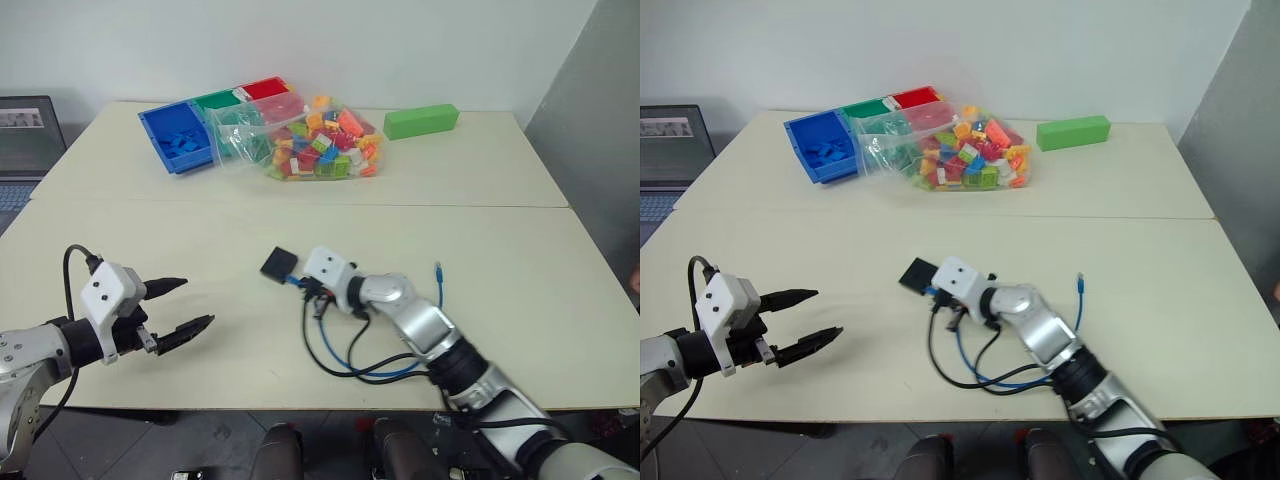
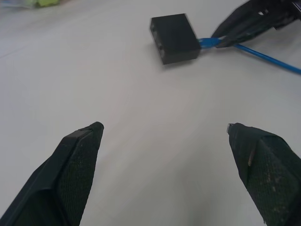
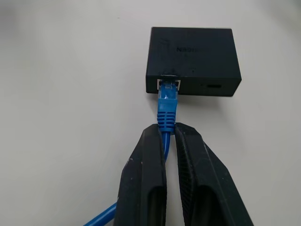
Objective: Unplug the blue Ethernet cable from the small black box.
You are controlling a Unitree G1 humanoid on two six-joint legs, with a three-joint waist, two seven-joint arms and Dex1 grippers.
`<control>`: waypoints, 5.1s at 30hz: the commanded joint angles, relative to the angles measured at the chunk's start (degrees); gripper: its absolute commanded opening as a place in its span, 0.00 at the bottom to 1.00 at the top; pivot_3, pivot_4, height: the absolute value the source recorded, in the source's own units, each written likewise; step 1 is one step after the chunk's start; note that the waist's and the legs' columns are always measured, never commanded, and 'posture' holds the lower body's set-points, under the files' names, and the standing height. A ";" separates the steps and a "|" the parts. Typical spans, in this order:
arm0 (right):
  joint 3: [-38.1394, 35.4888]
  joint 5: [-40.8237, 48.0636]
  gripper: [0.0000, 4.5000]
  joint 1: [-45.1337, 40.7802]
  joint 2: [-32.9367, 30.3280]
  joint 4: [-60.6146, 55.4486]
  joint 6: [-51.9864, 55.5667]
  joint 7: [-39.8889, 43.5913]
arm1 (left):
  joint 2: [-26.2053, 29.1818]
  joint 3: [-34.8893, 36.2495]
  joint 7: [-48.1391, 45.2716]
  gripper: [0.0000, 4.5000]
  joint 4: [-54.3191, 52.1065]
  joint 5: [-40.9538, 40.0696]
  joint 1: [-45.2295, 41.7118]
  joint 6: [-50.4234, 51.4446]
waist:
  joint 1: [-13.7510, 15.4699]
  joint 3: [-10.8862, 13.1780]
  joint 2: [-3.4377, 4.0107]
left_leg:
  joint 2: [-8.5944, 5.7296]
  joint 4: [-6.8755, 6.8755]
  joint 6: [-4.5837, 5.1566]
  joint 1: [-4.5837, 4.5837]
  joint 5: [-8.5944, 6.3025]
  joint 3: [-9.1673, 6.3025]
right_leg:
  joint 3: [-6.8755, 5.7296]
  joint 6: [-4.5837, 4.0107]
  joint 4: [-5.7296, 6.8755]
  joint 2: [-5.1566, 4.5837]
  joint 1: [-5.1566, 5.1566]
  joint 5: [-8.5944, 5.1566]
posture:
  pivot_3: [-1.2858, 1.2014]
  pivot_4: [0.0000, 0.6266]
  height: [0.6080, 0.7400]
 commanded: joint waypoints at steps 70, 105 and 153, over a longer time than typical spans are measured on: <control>-16.99 44.17 0.77 4.59 -3.26 -19.14 27.06 14.63 | -2.93 -12.47 -8.96 0.17 0.65 -22.01 -20.64 18.38 | 0.45 0.07 -0.05 | -0.02 0.02 -0.02 0.03 0.01 -0.13 | 0.04 -0.04 0.08 -0.04 0.09 0.01 | 0.52 0.24 1.00; -17.34 46.18 0.77 -1.28 3.40 -9.93 35.11 17.18 | -3.24 -13.22 -10.58 0.17 0.53 -21.56 -21.83 19.29 | 0.32 0.07 -0.04 | -0.01 0.00 -0.01 0.00 0.01 -0.10 | 0.00 -0.01 0.04 0.07 0.03 0.00 | 0.52 0.24 1.00; -25.09 33.71 0.01 -0.28 -4.60 5.32 20.46 10.20 | 0.45 -8.27 -10.66 0.17 3.27 -19.11 -17.55 17.76 | -0.46 0.15 -0.01 | 0.00 -0.03 0.00 -0.03 0.00 -0.05 | 0.03 0.00 -0.06 0.07 0.00 -0.01 | 0.52 0.24 1.00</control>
